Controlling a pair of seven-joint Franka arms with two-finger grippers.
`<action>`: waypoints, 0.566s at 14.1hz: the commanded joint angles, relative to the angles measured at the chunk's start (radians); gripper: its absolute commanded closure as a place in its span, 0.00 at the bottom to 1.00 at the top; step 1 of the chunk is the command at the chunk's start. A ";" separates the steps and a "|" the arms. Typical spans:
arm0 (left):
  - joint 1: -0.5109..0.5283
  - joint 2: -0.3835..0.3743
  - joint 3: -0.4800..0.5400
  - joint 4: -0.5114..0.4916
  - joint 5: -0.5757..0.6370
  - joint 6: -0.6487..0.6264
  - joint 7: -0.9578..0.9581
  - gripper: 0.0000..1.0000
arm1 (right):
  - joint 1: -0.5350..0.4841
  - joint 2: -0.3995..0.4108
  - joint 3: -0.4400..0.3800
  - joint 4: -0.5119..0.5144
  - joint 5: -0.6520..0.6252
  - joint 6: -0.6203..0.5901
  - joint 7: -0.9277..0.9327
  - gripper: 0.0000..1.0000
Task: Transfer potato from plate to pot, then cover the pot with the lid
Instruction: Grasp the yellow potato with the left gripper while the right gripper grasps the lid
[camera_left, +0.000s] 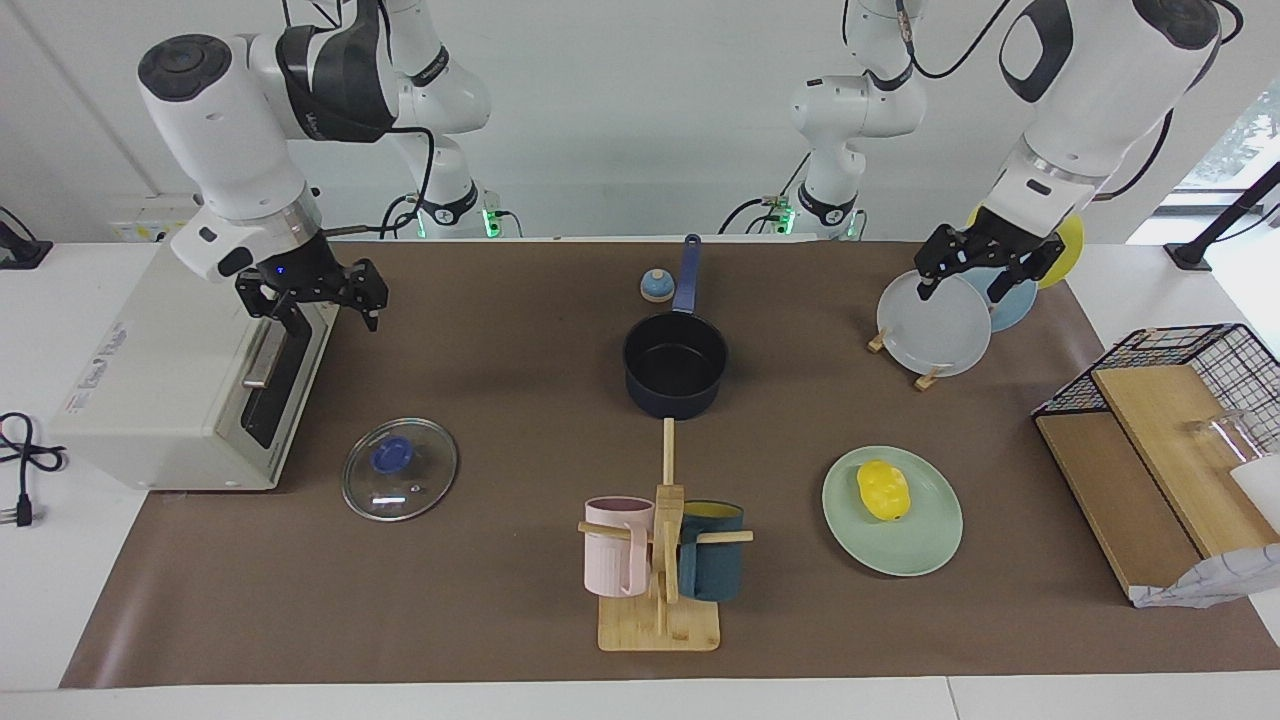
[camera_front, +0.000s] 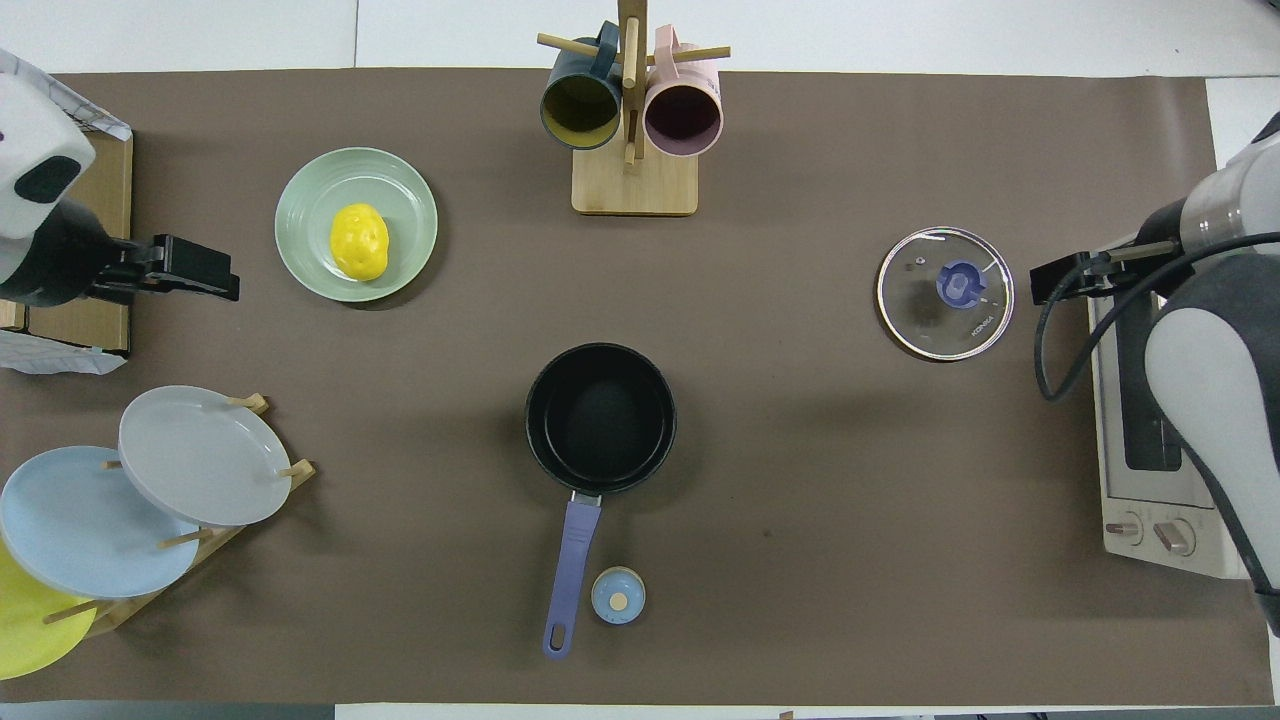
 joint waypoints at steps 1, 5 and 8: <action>-0.010 0.163 0.002 0.110 -0.035 0.035 -0.017 0.00 | -0.002 0.073 0.002 -0.013 0.015 0.090 -0.011 0.00; -0.036 0.283 0.004 0.116 -0.018 0.203 -0.015 0.00 | 0.001 0.128 0.005 -0.123 0.015 0.279 -0.047 0.00; -0.068 0.355 0.004 0.110 0.023 0.280 -0.017 0.00 | 0.006 0.182 0.006 -0.162 0.015 0.371 -0.060 0.00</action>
